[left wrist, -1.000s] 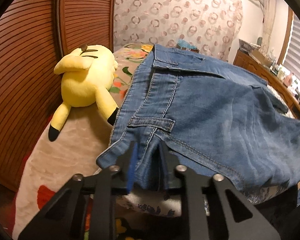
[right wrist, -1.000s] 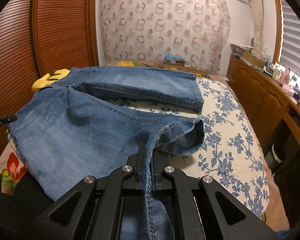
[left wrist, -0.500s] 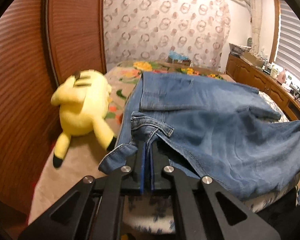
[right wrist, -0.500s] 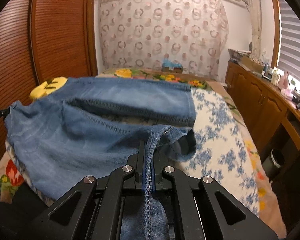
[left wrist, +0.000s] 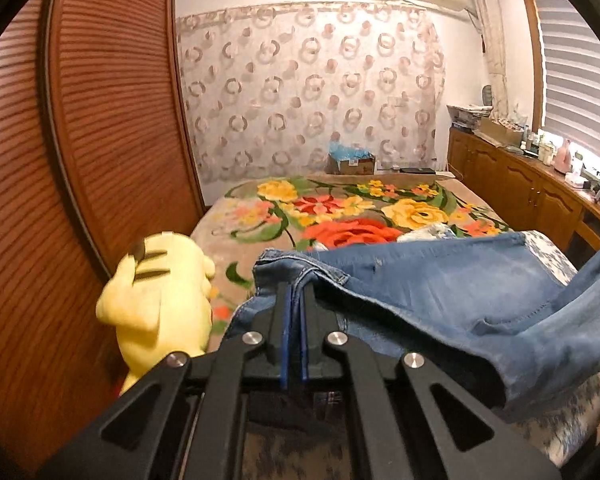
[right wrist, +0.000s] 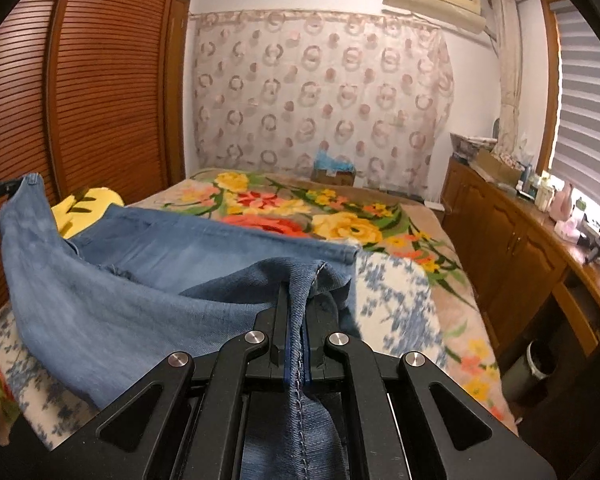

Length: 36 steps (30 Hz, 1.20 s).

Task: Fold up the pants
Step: 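Lift the jeans leg with the right gripper and fold it over the other leg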

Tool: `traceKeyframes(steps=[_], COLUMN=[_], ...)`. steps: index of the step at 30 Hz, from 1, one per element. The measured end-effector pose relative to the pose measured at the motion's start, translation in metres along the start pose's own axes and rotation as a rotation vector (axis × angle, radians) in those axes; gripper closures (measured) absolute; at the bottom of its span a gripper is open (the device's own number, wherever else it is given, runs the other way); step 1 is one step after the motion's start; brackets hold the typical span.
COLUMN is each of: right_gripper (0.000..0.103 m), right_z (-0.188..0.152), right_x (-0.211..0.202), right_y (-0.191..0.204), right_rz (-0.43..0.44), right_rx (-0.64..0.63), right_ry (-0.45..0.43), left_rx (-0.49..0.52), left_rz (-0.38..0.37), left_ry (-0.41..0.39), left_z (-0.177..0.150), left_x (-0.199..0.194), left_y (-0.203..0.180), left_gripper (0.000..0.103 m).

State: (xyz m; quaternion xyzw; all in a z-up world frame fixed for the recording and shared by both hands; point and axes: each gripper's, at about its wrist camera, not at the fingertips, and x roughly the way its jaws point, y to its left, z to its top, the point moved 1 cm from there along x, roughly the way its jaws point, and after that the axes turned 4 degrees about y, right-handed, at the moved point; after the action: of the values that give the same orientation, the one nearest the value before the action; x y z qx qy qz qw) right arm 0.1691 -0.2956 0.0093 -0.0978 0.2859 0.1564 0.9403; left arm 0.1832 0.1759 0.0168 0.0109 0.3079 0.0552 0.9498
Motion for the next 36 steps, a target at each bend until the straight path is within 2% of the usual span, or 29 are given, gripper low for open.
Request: traceKeyframes(steps=[6, 13, 16, 17, 19, 24, 30, 36], right_gripper=[0.102, 0.101, 0.090, 0.077, 0.062, 0.062, 0.061, 0.061], right_z=[0.020, 0.014, 0.012, 0.011, 0.009, 0.007, -0.004, -0.037], right_x=[0.048, 0.120, 0.131, 0.131, 0.128, 0.110, 0.078, 0.068], right_y=[-0.016, -0.020, -0.026, -0.027, -0.032, -0.036, -0.009, 0.021], right_rz=[0.005, 0.042, 0.044, 0.033, 0.016, -0.009, 0.045, 0.107], right_rx=[-0.018, -0.011, 0.004, 0.007, 0.021, 0.037, 0.025, 0.005], right_ry=[0.070, 0.201, 0.220, 0.217, 0.206, 0.208, 0.208, 0.265], left_rx=[0.019, 0.030, 0.030, 0.031, 0.031, 0.034, 0.040, 0.052], left_rz=[0.012, 0.003, 0.000, 0.000, 0.001, 0.000, 0.003, 0.018], left_ry=[0.035, 0.136, 0.169, 0.176, 0.184, 0.189, 0.193, 0.202], left_z=[0.029, 0.020, 0.010, 0.008, 0.007, 0.005, 0.002, -0.007], left_x=[0.048, 0.112, 0.127, 0.130, 0.133, 0.133, 0.131, 0.128], left_y=[0.000, -0.010, -0.015, -0.016, -0.017, -0.020, -0.022, -0.022], left_gripper=[0.103, 0.103, 0.103, 0.103, 0.103, 0.103, 0.103, 0.103])
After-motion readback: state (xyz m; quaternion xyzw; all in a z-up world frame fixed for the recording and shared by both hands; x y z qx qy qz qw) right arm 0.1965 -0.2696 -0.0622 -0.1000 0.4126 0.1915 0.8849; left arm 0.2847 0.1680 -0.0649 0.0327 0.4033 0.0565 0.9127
